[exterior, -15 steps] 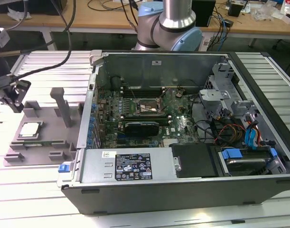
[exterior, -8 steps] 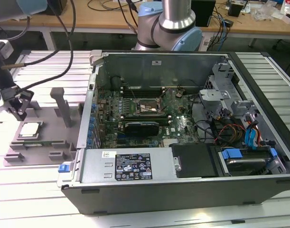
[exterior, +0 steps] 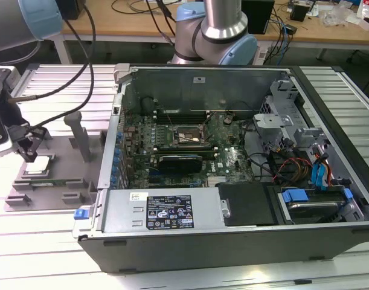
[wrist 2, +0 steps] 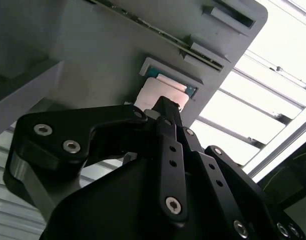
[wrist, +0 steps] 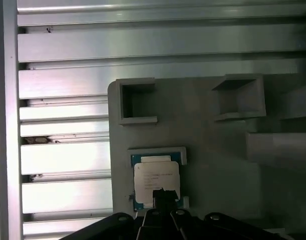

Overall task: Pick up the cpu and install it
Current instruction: 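Pick up the cpu and move it towards the insertion slot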

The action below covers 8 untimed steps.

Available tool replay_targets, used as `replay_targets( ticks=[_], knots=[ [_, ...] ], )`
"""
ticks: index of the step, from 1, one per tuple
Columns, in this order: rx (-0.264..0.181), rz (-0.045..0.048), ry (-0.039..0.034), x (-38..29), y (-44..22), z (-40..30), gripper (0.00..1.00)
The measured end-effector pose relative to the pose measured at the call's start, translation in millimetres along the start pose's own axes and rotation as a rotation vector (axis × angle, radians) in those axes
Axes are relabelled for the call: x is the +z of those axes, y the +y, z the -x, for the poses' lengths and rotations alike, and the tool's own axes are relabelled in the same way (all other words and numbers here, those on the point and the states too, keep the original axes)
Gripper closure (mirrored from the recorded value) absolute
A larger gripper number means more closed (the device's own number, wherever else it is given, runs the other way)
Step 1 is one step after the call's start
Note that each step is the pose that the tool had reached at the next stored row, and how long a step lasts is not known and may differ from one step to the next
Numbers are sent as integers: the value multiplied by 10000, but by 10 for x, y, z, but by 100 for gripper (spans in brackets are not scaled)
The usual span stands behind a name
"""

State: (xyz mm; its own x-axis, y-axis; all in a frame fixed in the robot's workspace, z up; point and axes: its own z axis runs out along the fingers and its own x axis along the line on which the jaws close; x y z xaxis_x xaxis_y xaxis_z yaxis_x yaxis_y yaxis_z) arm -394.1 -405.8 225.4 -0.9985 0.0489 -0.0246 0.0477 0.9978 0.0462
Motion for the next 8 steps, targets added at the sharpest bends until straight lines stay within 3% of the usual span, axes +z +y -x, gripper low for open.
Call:
replay_targets(
  ticks=[4,8],
  knots=[
    [-320,6,16,46,11,-2,89],
    [-328,7,16,99,10,-3,89]
  ],
)
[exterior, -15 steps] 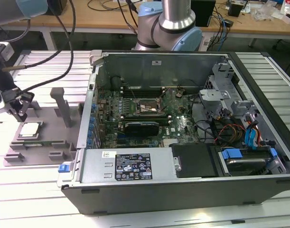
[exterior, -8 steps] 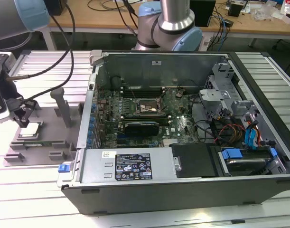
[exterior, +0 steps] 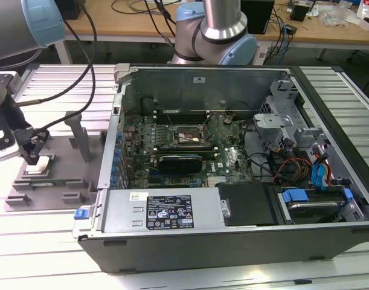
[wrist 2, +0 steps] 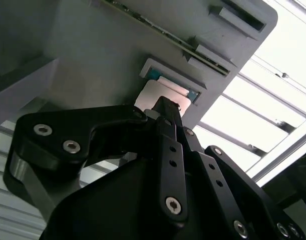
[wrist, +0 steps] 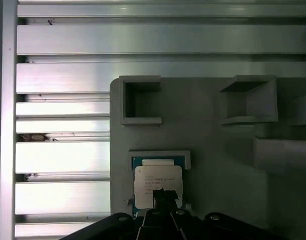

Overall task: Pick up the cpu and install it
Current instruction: 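Pick up the cpu and move it towards the insertion slot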

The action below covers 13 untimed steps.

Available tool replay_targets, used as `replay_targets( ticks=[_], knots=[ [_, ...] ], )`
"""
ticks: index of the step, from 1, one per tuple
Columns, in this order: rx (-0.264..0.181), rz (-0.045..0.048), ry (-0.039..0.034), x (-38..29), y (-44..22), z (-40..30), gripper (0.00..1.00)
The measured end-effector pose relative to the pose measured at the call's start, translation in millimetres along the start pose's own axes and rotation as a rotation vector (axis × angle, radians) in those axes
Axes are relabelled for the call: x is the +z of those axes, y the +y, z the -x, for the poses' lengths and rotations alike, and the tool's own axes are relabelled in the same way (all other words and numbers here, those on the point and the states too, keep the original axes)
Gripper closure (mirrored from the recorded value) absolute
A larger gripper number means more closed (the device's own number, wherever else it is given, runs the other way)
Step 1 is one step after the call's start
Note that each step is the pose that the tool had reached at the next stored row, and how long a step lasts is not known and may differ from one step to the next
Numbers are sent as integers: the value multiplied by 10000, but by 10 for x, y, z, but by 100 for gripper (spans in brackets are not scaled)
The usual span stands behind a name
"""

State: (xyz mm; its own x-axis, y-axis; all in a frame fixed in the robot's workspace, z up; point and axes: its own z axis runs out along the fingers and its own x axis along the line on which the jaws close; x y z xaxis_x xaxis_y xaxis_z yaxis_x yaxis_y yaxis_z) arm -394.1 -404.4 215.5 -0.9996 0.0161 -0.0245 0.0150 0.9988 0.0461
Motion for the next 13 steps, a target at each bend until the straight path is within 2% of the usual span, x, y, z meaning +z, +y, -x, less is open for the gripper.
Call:
replay_targets(
  ticks=[3,6,7,8,9,10,11,12,13],
  knots=[
    [0,0,1,3,1,0,89],
    [0,0,0,6,1,0,70],
    [0,0,0,7,1,0,70],
    [0,0,0,8,1,0,64],
    [0,0,0,9,1,0,52],
    [0,0,0,11,1,0,46],
    [0,0,0,12,1,0,34],
    [0,0,0,13,1,0,34],
    [1,0,0,14,2,0,28]
  ],
)
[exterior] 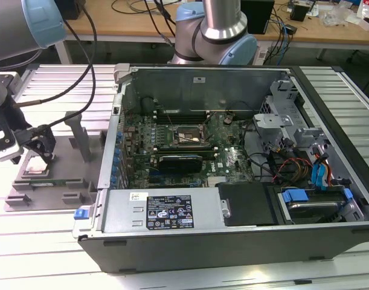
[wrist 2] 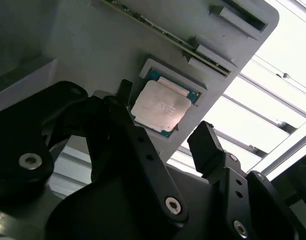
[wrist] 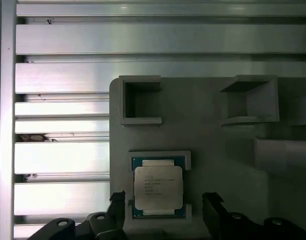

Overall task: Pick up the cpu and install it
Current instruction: 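Pick up the cpu and move it towards the insertion slot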

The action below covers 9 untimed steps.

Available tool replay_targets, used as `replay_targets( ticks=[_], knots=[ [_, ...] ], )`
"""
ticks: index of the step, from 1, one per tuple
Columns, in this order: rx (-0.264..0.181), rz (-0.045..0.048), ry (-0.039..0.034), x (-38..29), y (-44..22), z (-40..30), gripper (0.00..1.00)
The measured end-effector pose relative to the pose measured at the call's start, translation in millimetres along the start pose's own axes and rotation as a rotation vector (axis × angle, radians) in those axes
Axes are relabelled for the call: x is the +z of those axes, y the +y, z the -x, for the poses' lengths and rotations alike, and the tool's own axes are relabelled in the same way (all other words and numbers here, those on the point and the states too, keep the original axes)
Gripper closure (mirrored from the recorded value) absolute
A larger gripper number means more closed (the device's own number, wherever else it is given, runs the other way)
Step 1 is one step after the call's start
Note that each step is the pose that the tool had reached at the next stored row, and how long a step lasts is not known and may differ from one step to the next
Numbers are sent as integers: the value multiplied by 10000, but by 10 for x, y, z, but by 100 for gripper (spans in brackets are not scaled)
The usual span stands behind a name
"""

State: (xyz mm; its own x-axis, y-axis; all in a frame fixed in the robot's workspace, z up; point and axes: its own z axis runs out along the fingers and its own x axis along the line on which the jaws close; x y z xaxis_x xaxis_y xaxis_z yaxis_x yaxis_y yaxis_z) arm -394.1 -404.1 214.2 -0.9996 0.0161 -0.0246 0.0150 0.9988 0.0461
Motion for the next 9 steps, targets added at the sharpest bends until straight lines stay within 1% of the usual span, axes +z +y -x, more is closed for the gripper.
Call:
replay_targets(
  ticks=[1,2,3,6,8,9],
  knots=[
    [0,1,-2,6,0,0,28],
    [0,4,-1,57,-3,-1,28],
    [-3,4,-1,96,5,-3,28],
    [-51,5,2,172,45,-5,28],
    [-150,7,7,200,46,-5,28],
    [-189,7,9,233,47,-7,28]
  ],
)
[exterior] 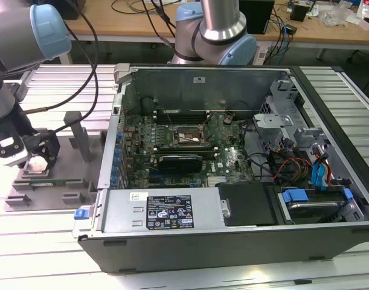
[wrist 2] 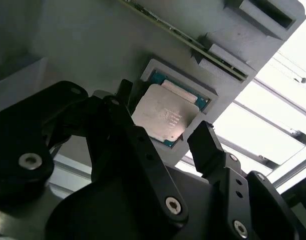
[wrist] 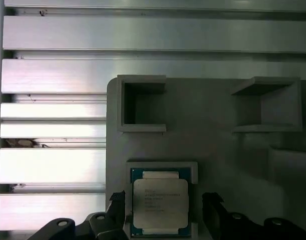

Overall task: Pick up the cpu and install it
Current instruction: 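Pick up the cpu and move it towards the insertion slot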

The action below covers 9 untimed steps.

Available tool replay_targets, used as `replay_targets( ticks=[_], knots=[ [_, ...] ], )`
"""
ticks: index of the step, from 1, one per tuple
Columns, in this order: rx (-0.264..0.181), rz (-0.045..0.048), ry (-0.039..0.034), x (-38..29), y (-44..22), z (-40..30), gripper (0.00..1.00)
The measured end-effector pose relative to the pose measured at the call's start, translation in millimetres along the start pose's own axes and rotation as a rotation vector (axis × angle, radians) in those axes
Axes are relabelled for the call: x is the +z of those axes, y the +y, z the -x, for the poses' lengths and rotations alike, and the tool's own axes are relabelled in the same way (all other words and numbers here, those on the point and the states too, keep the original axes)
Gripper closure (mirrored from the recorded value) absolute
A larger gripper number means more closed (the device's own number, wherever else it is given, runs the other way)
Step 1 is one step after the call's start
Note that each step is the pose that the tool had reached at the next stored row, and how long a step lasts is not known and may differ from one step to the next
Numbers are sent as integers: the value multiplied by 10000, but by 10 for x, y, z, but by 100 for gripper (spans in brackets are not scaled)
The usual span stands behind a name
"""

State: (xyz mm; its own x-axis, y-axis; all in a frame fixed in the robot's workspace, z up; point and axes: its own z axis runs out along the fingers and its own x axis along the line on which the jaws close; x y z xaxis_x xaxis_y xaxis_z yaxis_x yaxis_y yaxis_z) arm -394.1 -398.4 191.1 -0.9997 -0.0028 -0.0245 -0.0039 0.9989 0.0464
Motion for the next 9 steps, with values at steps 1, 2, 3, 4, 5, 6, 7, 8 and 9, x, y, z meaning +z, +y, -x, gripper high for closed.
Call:
replay_targets(
  ticks=[1,2,3,4,5,6,7,8,9],
  knots=[
    [-3,1,-1,8,0,0,28],
    [-5,0,1,14,1,-1,28],
    [-5,0,1,19,2,0,28],
    [-4,1,-1,29,6,-1,28],
    [-5,0,0,35,11,-1,28],
    [-6,0,2,36,11,-1,28],
    [-6,0,2,37,11,-1,28],
    [-5,1,0,41,12,-1,28],
    [-4,1,-1,47,12,-1,28]
  ],
)
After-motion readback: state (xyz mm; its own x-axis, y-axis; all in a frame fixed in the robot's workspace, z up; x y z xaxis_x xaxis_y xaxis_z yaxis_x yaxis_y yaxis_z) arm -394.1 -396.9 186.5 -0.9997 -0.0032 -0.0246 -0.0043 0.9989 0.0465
